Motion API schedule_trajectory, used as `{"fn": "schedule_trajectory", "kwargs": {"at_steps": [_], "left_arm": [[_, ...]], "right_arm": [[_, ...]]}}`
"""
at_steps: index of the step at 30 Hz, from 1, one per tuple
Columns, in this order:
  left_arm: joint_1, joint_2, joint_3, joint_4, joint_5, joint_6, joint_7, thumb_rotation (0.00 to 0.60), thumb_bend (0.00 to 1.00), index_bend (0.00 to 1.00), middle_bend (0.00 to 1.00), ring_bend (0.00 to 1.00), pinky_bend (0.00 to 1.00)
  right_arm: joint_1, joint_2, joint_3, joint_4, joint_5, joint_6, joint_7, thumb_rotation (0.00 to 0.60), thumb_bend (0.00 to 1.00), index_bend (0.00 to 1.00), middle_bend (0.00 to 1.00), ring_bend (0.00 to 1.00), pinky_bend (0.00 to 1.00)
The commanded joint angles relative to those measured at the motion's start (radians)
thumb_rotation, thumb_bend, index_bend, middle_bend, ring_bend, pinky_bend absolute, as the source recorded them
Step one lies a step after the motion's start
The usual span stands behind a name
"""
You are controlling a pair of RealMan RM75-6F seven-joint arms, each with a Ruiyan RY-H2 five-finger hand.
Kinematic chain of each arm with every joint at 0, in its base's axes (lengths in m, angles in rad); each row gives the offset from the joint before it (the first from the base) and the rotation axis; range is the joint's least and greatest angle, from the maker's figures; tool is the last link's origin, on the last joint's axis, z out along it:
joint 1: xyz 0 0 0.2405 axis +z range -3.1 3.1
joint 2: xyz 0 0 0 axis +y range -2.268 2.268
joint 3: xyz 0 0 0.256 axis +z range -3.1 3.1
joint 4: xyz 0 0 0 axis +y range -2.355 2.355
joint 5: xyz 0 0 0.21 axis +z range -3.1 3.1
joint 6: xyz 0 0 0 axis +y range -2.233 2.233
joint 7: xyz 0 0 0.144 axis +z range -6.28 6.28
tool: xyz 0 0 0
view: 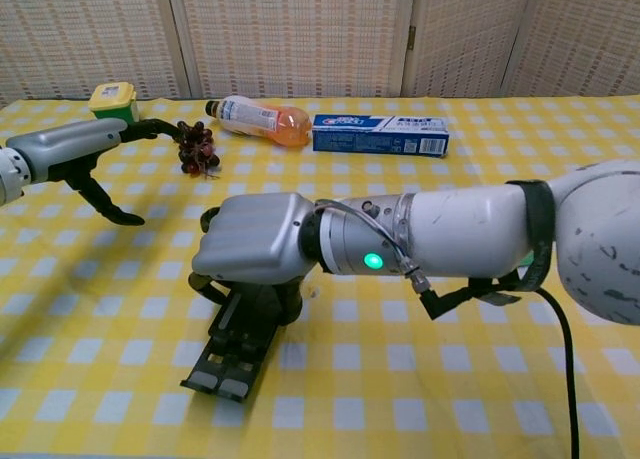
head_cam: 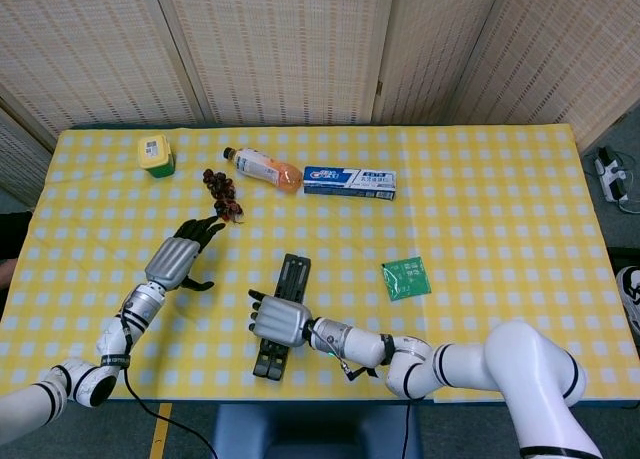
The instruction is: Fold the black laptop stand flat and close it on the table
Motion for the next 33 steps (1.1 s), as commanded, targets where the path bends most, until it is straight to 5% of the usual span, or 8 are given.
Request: {"fn": "schedule_trajectory", "kwargs": {"at_steps": [1,5,10,13,21,26,33], "left_arm": [[-0.001,0.002,-0.002,-0.007,-0.002,0.001,0.007,0.6,0.19,0.0,0.0,0.0,0.0],[0.003,0.002,-0.008,-0.017,-0.009,0.01,0.021,0.6,0.19,0.0,0.0,0.0,0.0],[0.008,0.008,-0.014,-0.032,-0.017,0.024,0.053,0.6,0.19,0.0,0.0,0.0,0.0],[0.014,0.011,-0.021,-0.044,-0.027,0.042,0.082,0.6,0.19,0.0,0.0,0.0,0.0],[0.047,0.062,-0.045,-0.114,-0.066,0.101,0.161,0.6,0.24,0.0,0.0,0.0,0.0],[0.079,0.113,-0.049,-0.16,-0.087,0.148,0.232,0.6,0.24,0.0,0.0,0.0,0.0],[0.144,0.181,-0.037,-0.253,-0.126,0.219,0.33,0.6,0.24,0.0,0.0,0.0,0.0]], "right_arm": [[-0.005,0.009,-0.01,0.006,-0.024,0.017,0.031,0.6,0.23,0.6,0.54,0.33,0.14],[-0.012,0.018,-0.018,0.003,-0.028,0.016,0.044,0.6,0.23,0.53,0.47,0.31,0.14],[-0.035,0.03,-0.017,-0.018,-0.002,0.025,0.018,0.6,0.23,0.16,0.18,0.18,0.12],[-0.06,0.045,-0.011,-0.049,0.014,0.057,-0.005,0.6,0.23,0.02,0.1,0.14,0.11],[-0.214,0.184,0.018,-0.225,0.078,0.274,-0.008,0.6,0.23,0.01,0.1,0.14,0.11],[-0.347,0.324,-0.003,-0.368,0.123,0.433,-0.088,0.6,0.23,0.02,0.18,0.15,0.11],[-0.536,0.491,-0.056,-0.517,0.167,0.63,-0.107,0.6,0.23,0.0,0.16,0.14,0.11]]}}
